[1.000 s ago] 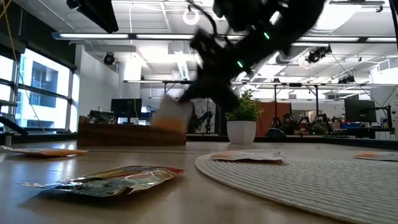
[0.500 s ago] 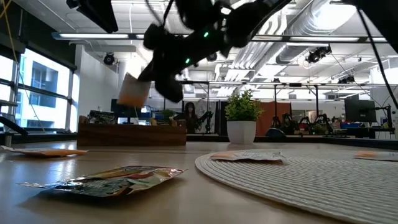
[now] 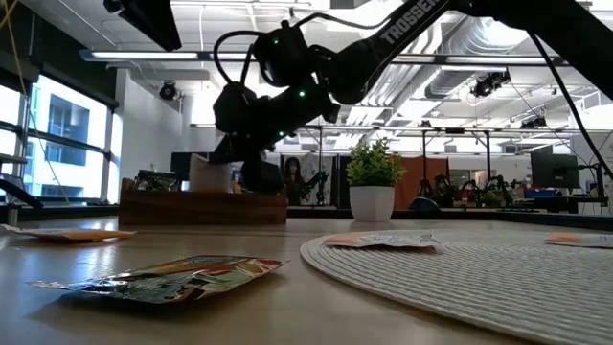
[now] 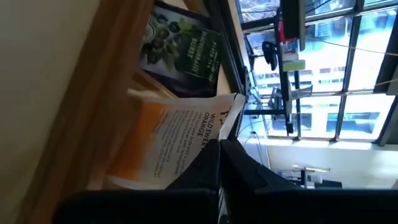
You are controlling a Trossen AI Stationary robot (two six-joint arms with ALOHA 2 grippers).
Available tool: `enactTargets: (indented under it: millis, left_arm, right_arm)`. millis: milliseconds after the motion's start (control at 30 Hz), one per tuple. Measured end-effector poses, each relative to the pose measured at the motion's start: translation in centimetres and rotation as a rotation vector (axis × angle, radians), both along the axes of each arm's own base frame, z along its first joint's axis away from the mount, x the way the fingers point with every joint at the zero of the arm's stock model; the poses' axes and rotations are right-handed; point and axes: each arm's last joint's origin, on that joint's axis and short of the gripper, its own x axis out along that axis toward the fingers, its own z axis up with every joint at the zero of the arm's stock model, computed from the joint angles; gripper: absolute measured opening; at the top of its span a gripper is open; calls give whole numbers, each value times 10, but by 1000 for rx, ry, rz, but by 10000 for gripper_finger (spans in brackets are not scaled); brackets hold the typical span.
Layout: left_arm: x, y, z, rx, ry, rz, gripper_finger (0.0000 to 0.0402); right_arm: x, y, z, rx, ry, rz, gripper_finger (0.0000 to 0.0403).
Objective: Pick & Place Tea
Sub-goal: Put the white tea bag into the middle section of the wooden organizer
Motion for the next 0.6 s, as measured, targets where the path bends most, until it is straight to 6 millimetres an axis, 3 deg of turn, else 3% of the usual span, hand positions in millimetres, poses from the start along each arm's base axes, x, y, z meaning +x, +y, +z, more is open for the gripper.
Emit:
enactTargets:
  millis: [333,600]
  left_arm:
    - [0,0,0,-14,2,-6,159]
    - [0,-1,0,-26,-1,-5,159]
  right_arm:
    - [-3,-15,0,18,-5,-42,56]
    - [1,-3,9,71,-126,-115,89]
